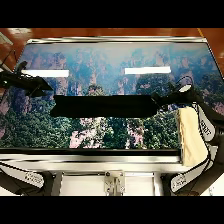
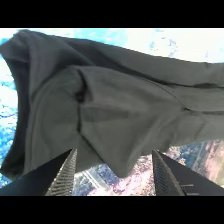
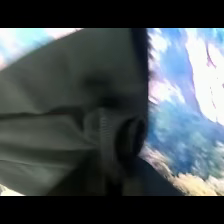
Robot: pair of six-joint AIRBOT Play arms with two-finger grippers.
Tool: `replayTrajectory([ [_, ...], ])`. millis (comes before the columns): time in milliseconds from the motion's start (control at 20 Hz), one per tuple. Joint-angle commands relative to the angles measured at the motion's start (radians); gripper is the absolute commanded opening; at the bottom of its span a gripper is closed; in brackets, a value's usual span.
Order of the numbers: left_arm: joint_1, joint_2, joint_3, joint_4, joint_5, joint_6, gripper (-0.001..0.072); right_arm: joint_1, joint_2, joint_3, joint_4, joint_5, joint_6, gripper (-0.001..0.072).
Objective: Fold the shirts.
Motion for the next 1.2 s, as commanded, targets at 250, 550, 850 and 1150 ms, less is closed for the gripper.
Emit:
replayTrajectory([
  [250,-0.203,0.049,-0.055,-0.108,0.084,0.071,0.0041,0.011,0.262,0.002,0.049,0.067,-0.087,0.0063],
  [550,-0.636,0.041,-0.204,-0.108,0.424,0.071,0.0041,0.011,0.572,0.002,0.045,0.264,0.038,0.0063],
  [850,-0.921,-0.079,-0.211,-0.420,0.704,0.061,0.0041,0.011,0.766,0.002,0.013,0.389,0.156,0.0063],
  [1150,-1.028,-0.162,-0.211,-0.579,0.729,0.064,0.0040,0.011,0.817,0.001,-0.029,0.403,0.209,0.0063],
])
